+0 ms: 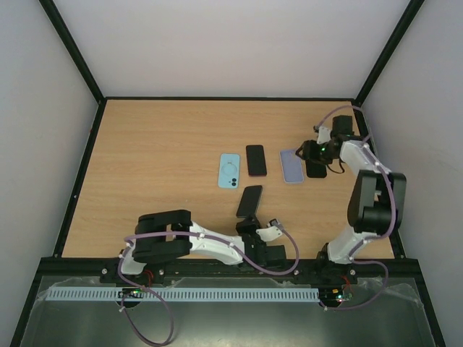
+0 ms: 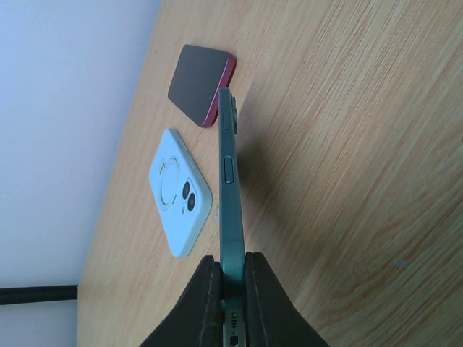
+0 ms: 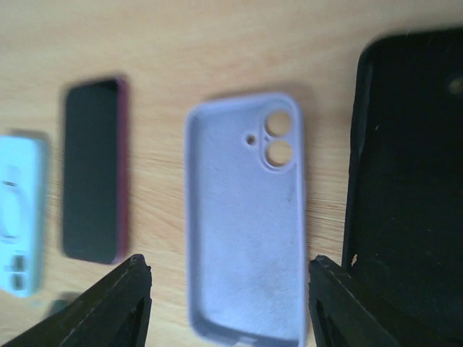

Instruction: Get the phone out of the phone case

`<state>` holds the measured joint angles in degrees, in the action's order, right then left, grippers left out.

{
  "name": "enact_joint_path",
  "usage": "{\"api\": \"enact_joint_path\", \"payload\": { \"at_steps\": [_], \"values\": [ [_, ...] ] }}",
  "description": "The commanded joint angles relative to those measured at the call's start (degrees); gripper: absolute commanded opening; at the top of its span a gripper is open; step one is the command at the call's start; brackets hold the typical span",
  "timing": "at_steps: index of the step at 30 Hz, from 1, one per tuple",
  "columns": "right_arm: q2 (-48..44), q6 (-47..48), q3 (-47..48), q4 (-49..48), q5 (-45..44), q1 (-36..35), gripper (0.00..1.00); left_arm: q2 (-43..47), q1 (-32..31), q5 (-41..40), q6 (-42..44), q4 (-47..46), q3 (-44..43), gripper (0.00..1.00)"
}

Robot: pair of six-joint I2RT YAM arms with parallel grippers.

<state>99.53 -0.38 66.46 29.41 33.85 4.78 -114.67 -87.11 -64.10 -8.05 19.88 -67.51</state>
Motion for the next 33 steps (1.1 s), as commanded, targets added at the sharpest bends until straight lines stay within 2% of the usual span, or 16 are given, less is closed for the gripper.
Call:
{"api": "enact_joint_path", "payload": {
  "at_steps": [1, 4, 8, 10, 12, 13, 17, 20, 24, 27, 29, 33],
  "values": [
    [-10.5, -4.67, -1.26, -0.96, 11.59, 2.91, 0.59, -3.07, -0.16, -4.21, 2.11, 1.01, -4.28, 0.07],
    [-16.14, -7.41, -3.63, -1.49, 17.57, 3.26, 0.59, -6.78, 0.66, -1.47, 3.16, 1.3, -7.23, 0.11],
    [-23.9, -7.7, -8.31, -5.6, 15.77, 3.31, 0.61, -10.81, 2.95, -0.1, 3.75, 2.28, -10.87, 0.23],
    [-26.47, -6.64, -8.7, -4.73, 14.76, 3.31, 0.63, -10.87, 4.37, 2.51, 3.75, 1.98, -12.32, 0.33],
    [-27.9, -5.99, -9.02, -4.15, 14.94, 3.29, 0.63, -9.1, 5.63, 7.89, 4.11, 0.23, -12.13, 0.52],
    [-28.2, -5.31, -8.64, -3.5, 15.04, 3.31, 0.65, -7.44, 6.66, 10.52, 4.42, -0.73, -11.62, 0.57],
    [-25.35, 0.46, -0.37, 6.79, 14.94, 3.46, 0.67, -0.96, 9.73, 23.03, 3.55, 0.6, -10.99, 0.77],
    [-25.57, 1.5, 1.84, 8.42, 15.52, 4.19, 0.67, 6.63, 12.06, 29.83, 2.78, 1.59, -9.17, 0.85],
    [-30.33, -3.15, -3.75, 0.07, 15.37, 4.45, 0.67, 20.9, 18.2, 41.56, -1.12, -1.7, -3.52, 0.95],
    [-33.51, -5.62, -8.03, -4.7, 15.7, 4.45, 0.67, 28.59, 25.77, 48.92, -7.5, -4.09, 0.08, 0.97],
    [-35.71, -6.28, -10.54, -7.75, 14.63, 4.45, 0.67, 30.32, 32.26, 52.19, -13.36, -4.37, 2.0, 0.98],
    [-41.71, -7.05, -17.93, -15.07, 10.73, 4.46, 0.66, 29.84, 41.1, 55.05, -21.03, -3.87, 5.67, 0.98]
  ]
}}
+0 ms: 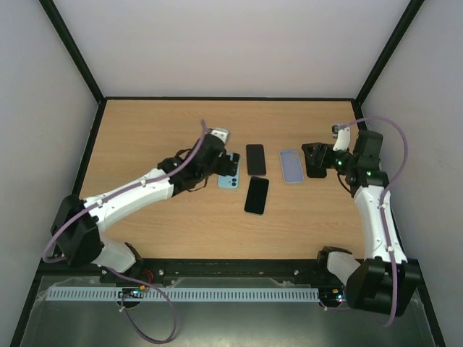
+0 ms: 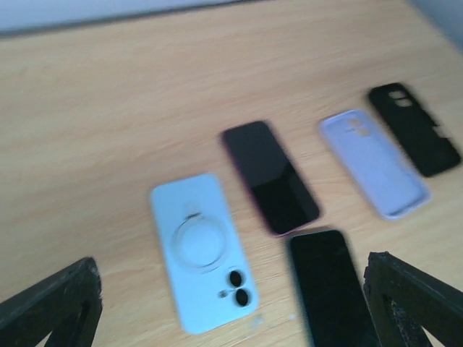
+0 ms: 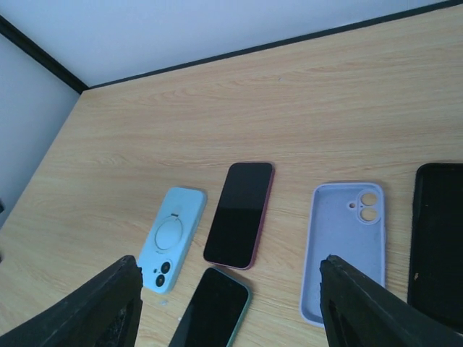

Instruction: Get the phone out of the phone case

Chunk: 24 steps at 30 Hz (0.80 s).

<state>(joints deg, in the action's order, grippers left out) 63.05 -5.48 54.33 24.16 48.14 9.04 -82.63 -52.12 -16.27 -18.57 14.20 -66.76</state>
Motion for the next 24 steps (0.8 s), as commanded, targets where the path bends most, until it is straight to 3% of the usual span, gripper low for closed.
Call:
{"api": "enact_joint_path", "payload": {
  "at_steps": [1, 6, 24],
  "values": [
    [-6.69, -2.33, -7.9, -11.82, -4.11, 0.19, 0.65, -2.84, 7.74, 7.67, -11.49, 1.61, 5.53, 0.98],
    [-11.81, -3.26, -11.63, -15.78, -5.02, 0.19, 0.64, -10.24, 11.73, 10.51, -12.58, 2.91, 4.15, 0.99],
    [-13.6, -4.91, -11.87, -16.6, -5.29, 0.19, 0.63, -27.06, 11.98, 8.55, -12.38, 10.67, -9.58, 0.97]
  ]
}}
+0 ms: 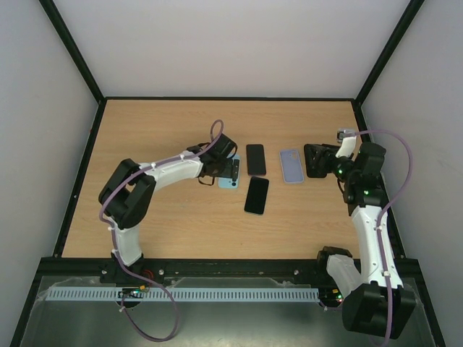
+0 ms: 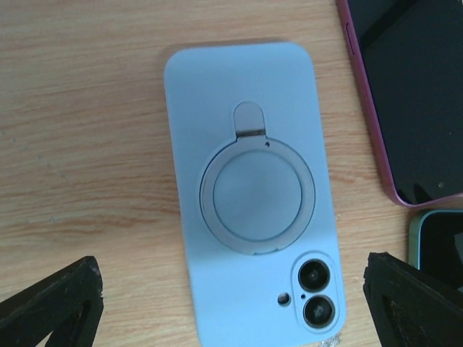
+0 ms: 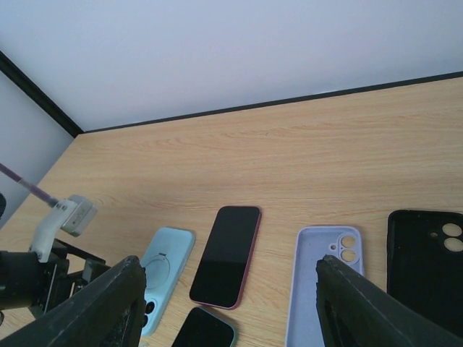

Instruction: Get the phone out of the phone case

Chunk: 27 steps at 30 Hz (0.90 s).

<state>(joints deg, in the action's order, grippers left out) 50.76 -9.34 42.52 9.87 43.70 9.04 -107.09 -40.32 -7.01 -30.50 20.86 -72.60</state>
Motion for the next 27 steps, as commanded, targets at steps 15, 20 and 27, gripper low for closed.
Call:
{"api": "enact_joint_path", "payload": {
  "at_steps": [15, 20, 27],
  "values": [
    [-3.61, -1.62, 0.62, -1.52, 0.78, 0.21, 0.63, -15.48, -0.03, -0.48, 0.93, 15.84, -20.19, 0.95],
    [-3.74, -1.58, 0.79, -1.08, 1.5, 0.19, 0.63, -18.87, -0.03, -2.14, 0.73, 19.73, -23.34, 0.94],
    [-3.82, -1.29, 1.02, -0.9, 1.91, 0.19, 0.63, -20.63, -0.6, -1.06, 0.31, 22.97, -23.9, 0.92]
  ]
}}
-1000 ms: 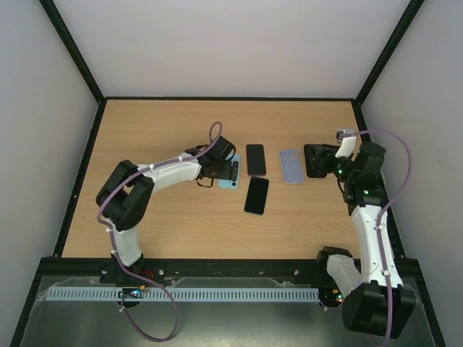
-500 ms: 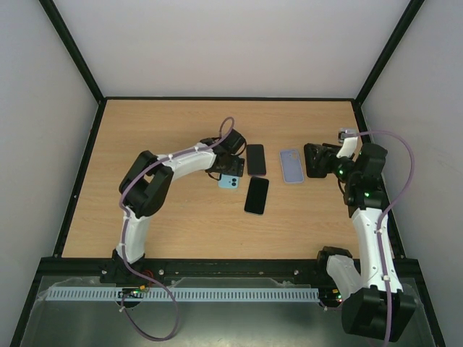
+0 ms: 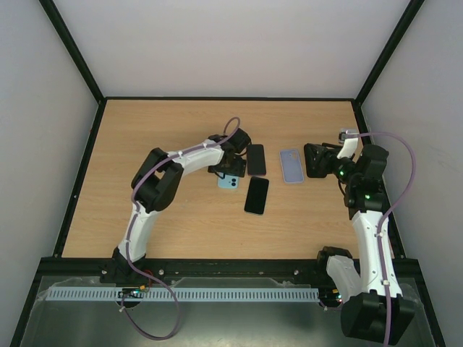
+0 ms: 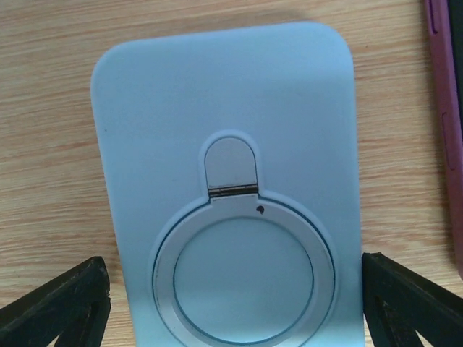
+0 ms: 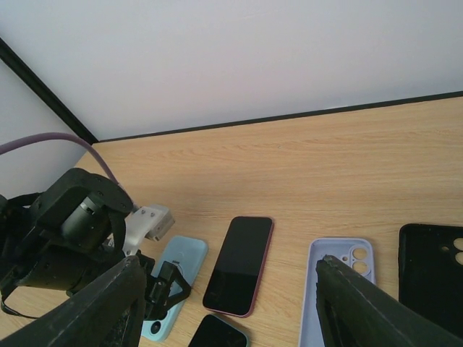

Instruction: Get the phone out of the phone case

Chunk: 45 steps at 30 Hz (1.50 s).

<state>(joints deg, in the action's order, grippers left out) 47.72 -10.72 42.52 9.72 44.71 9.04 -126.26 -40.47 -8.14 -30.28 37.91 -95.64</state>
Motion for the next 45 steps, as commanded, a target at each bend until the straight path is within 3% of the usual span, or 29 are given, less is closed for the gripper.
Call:
{"api": "enact_joint_path", "payload": {
  "at_steps": [1, 7, 12, 16, 21, 29, 34, 37, 39, 42, 45],
  "values": [
    [-0.81, 0.15, 1.07, -0.68, 0.9, 0.19, 0.63, -1.8, -0.75, 0.28, 0.32, 6.44, -0.93, 0.92],
    [-1.01, 0.16, 1.07, -0.56, 0.81, 0.19, 0.63, -2.78, -1.82, 2.74, 1.54, 9.06, -1.14, 0.89],
    [-1.14, 0.34, 0.98, -0.57, 0.55, 0.21, 0.63, -2.74, -1.72, 5.08, 3.1, 10.76, -1.19, 0.67],
    [-1.14, 0.73, 0.94, -0.57, 0.37, 0.19, 0.63, 1.33, -1.68, 4.83, 3.68, 11.52, 1.13, 0.58],
    [-0.84, 1.92, 0.99, -0.32, 3.93, 0.19, 0.63, 11.19, -2.75, 6.63, 4.12, 10.36, 8.35, 0.56],
    [-1.18, 7.22, -0.61, -0.83, 16.11, 0.19, 0.59, 26.94, -4.51, 19.5, 6.64, 4.85, 24.32, 0.54],
    [-2.52, 7.1, -3.15, -3.42, 11.31, 0.19, 0.51, 35.31, -4.33, 30.85, 6.82, -0.81, 33.16, 0.53],
    [-2.13, 12.67, -2.01, -1.13, 16.04, 0.08, 0.44, 39.3, -4.18, 38.13, 5.79, -4.72, 36.84, 0.53],
    [-1.11, 21.64, 1.32, 6.92, 19.31, -1.19, 0.43, 41.64, -4.16, 42.02, 5.65, -6.57, 38.57, 0.53],
    [0.31, 36.62, 6.09, 20.58, 14.18, -6.99, 0.44, 43.51, -4.14, 47.81, 6.2, -8.53, 40.61, 0.53],
    [-0.96, 42.1, 4.37, 24.02, 10.28, -11.74, 0.52, 43.85, -4.18, 51.96, 6.71, -10.51, 42.29, 0.53]
  ]
}}
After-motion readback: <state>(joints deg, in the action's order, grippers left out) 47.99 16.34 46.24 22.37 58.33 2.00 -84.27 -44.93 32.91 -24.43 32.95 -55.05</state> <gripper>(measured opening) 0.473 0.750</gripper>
